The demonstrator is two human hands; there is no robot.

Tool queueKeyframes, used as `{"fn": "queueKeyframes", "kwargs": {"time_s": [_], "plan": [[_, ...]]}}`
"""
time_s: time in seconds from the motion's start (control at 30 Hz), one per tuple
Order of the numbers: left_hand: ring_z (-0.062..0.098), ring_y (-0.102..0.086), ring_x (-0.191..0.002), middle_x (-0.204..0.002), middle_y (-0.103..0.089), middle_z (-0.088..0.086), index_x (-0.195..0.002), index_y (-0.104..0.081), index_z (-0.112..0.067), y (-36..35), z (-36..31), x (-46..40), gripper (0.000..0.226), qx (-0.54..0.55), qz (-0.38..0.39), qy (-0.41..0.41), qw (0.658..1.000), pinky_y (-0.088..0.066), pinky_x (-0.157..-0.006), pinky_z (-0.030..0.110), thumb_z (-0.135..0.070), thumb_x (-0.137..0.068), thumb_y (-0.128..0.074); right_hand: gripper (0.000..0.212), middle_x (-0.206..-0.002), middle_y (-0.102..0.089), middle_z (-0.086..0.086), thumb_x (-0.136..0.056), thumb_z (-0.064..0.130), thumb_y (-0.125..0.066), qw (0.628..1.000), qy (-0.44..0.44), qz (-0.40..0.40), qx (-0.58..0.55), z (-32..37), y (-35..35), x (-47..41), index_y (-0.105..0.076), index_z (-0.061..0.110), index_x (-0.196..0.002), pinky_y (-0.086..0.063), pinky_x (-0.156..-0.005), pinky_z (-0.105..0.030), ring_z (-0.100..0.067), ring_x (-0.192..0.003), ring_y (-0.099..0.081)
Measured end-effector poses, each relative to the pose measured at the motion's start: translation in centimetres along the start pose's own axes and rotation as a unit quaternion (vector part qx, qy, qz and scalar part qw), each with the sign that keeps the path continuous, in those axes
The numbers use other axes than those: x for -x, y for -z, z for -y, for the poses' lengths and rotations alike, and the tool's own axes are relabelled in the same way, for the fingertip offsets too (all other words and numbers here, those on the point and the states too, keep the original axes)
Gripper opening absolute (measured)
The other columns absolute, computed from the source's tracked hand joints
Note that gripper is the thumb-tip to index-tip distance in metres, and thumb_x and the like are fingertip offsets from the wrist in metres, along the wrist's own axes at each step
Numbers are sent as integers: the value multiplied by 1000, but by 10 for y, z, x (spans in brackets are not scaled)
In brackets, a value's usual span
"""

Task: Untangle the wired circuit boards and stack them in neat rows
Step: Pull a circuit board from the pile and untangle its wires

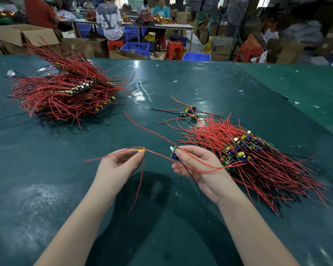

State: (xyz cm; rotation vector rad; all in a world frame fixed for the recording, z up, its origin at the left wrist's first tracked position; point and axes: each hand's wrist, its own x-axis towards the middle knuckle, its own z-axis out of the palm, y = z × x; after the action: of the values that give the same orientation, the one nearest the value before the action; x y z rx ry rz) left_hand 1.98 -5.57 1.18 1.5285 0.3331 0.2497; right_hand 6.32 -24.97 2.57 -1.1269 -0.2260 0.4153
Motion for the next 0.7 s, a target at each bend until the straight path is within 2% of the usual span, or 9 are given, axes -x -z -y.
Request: {"fn": "queueKeyframes", "kwargs": {"time_s": [0.1, 0.17, 0.23, 0.33, 0.4, 0.47, 0.57, 0.63, 0.7], "plan": [[6, -66, -91, -93, -73, -8, -89, -72, -24, 10, 6, -6, 5, -207, -100, -64, 971, -49, -87, 23, -24, -89, -67, 23, -72, -70, -3, -68, 19, -71, 999, -1, -38, -4, 0, 1, -2, -67, 8, -88, -55, -56, -19, -14, -57, -68], [14, -57, -109, -116, -64, -1, -109, -68, -21, 13, 11, -8, 22, -320, -132, -72, 935, -40, -93, 28, -32, -90, -63, 24, -73, -71, -3, -70, 18, -71, 998, 5, -57, 2, -2, 3, -4, -65, 7, -90, -55, -58, -20, -15, -59, -68], [25, -37, -130, -142, -41, 9, -137, -49, -12, 13, 16, -9, 54, -408, -169, -71, 894, -33, -102, 40, -37, -90, -61, 17, -74, -71, -3, -75, 14, -72, 997, 13, -77, 26, -4, 5, -5, -66, 8, -89, -55, -60, -20, -15, -62, -69], [34, -15, -141, -155, -14, 15, -150, -25, -7, 8, 16, -3, 78, -479, -210, -93, 847, -29, -103, 58, -37, -88, -63, 7, -75, -71, -1, -84, 8, -69, 993, 19, -101, 53, -6, 6, -5, -65, 9, -90, -55, -61, -20, -16, -65, -69], [35, -12, -143, -156, -13, 17, -148, -29, -8, 5, 15, -1, 78, -500, -226, -120, 828, -25, -104, 63, -33, -85, -67, 7, -74, -71, 0, -86, 7, -68, 992, 15, -103, 65, -6, 5, -4, -64, 8, -92, -55, -61, -21, -15, -64, -68], [35, -22, -142, -150, -31, 15, -136, -50, -12, 4, 14, -1, 58, -487, -235, -186, 820, -19, -108, 61, -27, -84, -70, 8, -76, -71, 0, -86, 7, -67, 992, 17, -97, 80, -7, 3, -3, -64, 7, -93, -56, -63, -21, -14, -65, -68], [19, -62, -108, -105, -68, -1, -93, -71, -18, 2, 8, 3, 7, -365, -161, -309, 863, -41, -100, 36, -14, -88, -67, 14, -81, -71, -2, -86, 6, -67, 992, 21, -88, 91, -10, -2, -2, -64, 4, -100, -55, -64, -21, -15, -69, -69], [10, -68, -88, -90, -72, -6, -88, -70, -20, -5, 4, 9, 10, -204, -52, -240, 948, -52, -84, 25, -12, -90, -64, 16, -84, -71, -4, -86, 6, -67, 993, 22, -81, 88, -13, -5, -1, -65, 4, -101, -53, -62, -19, -16, -72, -69], [16, -70, -88, -93, -74, 3, -96, -71, -14, -17, 2, 16, 11, -56, 45, -121, 990, -57, -80, 30, -15, -88, -64, 12, -84, -72, -1, -85, 4, -68, 993, 31, -68, 87, -16, -9, -1, -67, 7, -96, -52, -63, -18, -12, -74, -69]]}}
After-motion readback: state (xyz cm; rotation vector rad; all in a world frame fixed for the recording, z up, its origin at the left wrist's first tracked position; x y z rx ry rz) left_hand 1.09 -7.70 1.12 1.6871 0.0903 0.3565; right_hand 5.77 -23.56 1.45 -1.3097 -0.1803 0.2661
